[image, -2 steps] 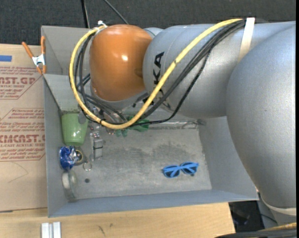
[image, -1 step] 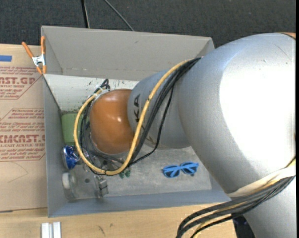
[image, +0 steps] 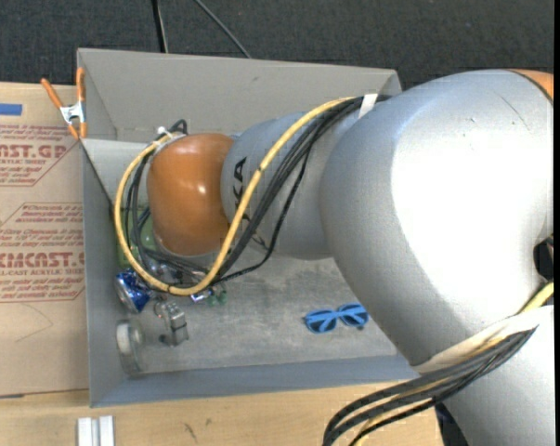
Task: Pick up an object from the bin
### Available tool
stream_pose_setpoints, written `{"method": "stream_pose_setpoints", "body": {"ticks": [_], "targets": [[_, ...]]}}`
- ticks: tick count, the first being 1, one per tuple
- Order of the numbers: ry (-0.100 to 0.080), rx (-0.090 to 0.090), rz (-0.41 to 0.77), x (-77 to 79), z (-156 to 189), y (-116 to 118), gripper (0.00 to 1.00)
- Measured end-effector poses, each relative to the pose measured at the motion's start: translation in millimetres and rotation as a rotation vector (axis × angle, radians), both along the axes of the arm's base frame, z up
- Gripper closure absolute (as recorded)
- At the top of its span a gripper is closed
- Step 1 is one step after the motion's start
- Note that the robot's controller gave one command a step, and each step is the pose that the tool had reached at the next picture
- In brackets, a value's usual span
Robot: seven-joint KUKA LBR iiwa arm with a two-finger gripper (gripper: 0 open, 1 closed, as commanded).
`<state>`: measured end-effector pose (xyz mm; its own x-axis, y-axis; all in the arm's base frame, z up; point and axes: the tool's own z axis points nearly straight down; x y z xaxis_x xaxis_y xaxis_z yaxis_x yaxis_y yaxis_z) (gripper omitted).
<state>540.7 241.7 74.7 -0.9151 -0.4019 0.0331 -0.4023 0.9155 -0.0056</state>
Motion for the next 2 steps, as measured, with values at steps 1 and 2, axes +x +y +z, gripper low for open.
{"method": "stream_pose_setpoints", "body": {"ticks": [1,2], "targets": [[-0.033,0.017,-0.002,5.8,1.4,2.7,1.0],[-0.036,0.022,0.136,-11.8,126.6,-50.2,1.0]]}}
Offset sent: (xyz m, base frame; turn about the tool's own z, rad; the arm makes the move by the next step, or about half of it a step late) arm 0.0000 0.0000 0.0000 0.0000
